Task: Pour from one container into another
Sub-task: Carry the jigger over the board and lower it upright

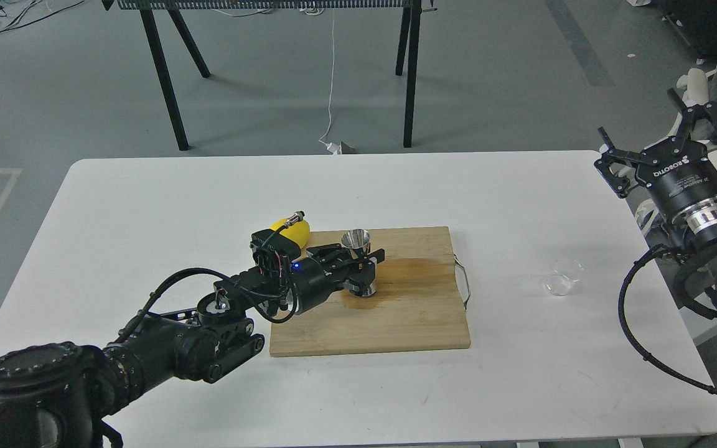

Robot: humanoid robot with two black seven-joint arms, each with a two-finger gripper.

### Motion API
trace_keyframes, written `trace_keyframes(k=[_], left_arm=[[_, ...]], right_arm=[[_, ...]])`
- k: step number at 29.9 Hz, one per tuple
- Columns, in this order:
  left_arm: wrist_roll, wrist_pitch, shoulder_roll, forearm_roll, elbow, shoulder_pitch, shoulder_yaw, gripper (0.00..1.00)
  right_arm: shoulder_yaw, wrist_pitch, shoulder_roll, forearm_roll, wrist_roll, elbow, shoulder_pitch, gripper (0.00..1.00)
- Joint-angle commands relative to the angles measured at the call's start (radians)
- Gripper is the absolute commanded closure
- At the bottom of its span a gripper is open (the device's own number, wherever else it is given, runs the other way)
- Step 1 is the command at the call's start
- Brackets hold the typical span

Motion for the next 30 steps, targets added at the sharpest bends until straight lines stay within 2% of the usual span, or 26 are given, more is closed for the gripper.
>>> trace_keyframes(k=[1,11,16,18,30], left_arm=[[0.0,0.0,0.0,-0.001,-0.009,0.003,0.0,0.58],[0.0,0.001,0.0,0.001,-0.028,0.023,0.0,0.46],[0.0,0.002,0.0,0.001,-0.063,0.024,0.0,0.35],[0.0,0.002,0.0,-0.001,-0.063,0.026,-0.002,0.25],[0.0,0.002,0.0,-0.001,-0.063,0.04,-0.002,0.21]], right_arm=[[0.0,0.0,-0.001,0.0,0.0,0.0,-0.003,0.01],[0.001,0.001,-0.001,0.0,0.0,0.002,-0.008,0.01],[0.001,0.001,-0.001,0.0,0.0,0.002,-0.008,0.01],[0.001,0.001,-0.001,0.0,0.0,0.002,-0.008,0.01],[0.001,0.004,0.0,0.0,0.0,0.002,-0.009,0.01]])
